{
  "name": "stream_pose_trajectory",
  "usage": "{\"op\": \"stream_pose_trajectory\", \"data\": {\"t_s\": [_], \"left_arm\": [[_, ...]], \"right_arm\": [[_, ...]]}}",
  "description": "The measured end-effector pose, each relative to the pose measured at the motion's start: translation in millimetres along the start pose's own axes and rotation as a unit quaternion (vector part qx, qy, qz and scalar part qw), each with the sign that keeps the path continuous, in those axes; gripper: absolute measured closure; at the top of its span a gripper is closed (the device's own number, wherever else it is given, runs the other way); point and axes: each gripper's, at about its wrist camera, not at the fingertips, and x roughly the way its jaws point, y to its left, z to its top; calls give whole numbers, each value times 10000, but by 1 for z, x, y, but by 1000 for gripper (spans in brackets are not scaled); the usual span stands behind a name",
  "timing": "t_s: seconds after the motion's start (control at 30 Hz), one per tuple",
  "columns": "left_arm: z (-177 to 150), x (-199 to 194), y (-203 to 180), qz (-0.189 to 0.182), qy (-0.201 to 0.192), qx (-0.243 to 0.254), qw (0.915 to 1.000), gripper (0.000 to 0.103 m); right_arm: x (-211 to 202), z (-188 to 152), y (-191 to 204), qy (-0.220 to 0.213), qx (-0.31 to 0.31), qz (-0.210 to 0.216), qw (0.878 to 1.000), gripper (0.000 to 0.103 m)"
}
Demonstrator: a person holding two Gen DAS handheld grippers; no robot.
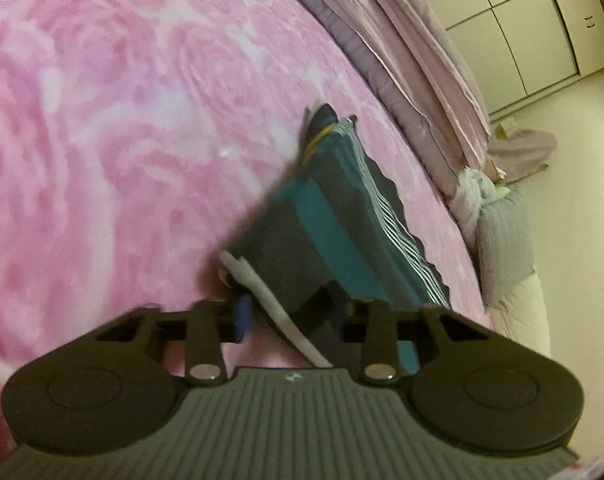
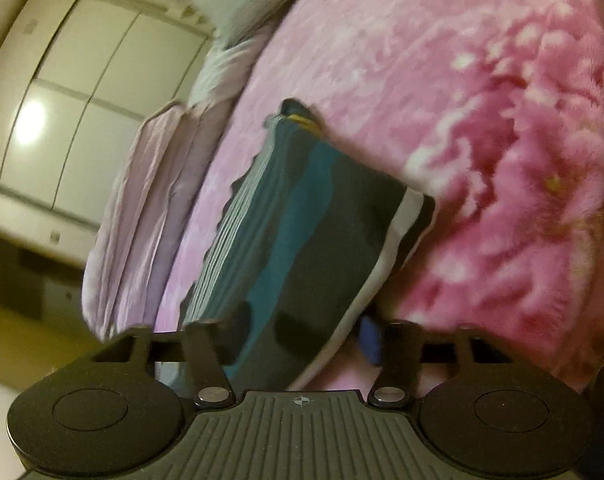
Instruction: Fold large clothes
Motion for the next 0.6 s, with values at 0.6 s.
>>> {"op": "stream_pose_trajectory", "data": {"t_s": [0.6], "left_arm": [[-79, -86, -13, 322, 261, 1481, 9881, 95]], "right_arm": [[-97, 9, -31, 236, -493, 51, 9985, 93]]}}
